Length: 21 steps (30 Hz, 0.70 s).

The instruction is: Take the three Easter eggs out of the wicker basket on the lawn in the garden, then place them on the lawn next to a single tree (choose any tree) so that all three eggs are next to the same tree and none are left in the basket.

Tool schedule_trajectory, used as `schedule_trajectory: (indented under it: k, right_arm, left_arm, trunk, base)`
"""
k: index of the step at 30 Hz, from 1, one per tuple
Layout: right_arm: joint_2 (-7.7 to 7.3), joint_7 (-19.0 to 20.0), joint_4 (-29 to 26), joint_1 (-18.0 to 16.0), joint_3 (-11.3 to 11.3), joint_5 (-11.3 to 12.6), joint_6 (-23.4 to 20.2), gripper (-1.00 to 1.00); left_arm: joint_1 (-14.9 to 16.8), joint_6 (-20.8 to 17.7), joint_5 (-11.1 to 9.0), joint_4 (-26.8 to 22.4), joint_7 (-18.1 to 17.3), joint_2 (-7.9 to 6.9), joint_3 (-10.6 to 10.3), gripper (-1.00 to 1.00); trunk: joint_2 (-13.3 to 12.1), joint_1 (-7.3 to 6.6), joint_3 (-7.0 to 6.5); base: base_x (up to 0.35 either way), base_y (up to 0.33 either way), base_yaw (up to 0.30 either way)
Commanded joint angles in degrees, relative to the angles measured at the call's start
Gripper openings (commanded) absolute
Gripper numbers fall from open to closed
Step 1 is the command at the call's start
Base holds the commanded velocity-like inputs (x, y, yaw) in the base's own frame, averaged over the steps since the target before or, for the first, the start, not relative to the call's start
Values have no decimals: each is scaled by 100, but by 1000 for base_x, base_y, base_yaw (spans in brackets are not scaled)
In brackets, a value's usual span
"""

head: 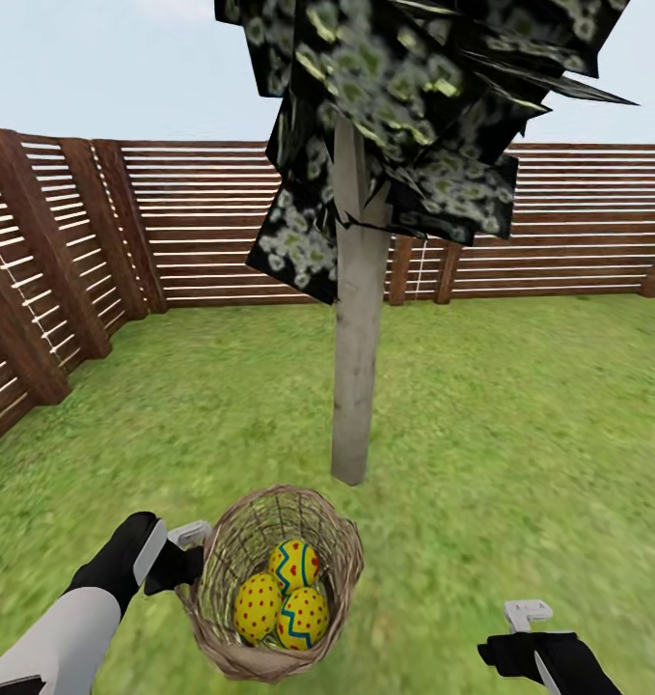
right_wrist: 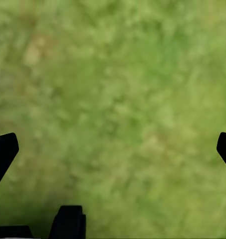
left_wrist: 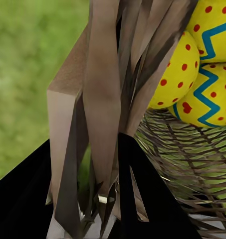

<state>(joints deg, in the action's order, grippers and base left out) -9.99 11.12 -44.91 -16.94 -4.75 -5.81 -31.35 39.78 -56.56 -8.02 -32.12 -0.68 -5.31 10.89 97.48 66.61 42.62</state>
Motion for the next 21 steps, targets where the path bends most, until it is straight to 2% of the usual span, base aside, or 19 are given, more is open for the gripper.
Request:
schedule_trajectory:
  k: [1, 10, 15, 21]
  right_arm:
    - [3, 49, -9, -2, -17, -60, -22, 100]
    - [3, 49, -9, -2, -17, -60, -27, 100]
    - [5, 49, 42, -2, -17, -60, -21, 100]
    - [6, 49, 43, -2, -17, -60, -21, 100]
  left_arm:
    - [3, -23, -94, -9, -6, 3, 17, -100]
    - [3, -30, -103, -11, -3, 3, 18, -100]
    - [4, -31, -95, -4, -3, 5, 18, -100]
    - [5, -31, -94, -7, -3, 11, 10, -100]
  trunk:
    - [44, 24, 24]
    - [405, 222, 185]
    - [605, 332, 275]
    - [846, 463, 383]
  base:
    - [64, 0, 0]
    - [5, 0, 0]
    - [252, 0, 0]
    - [23, 0, 0]
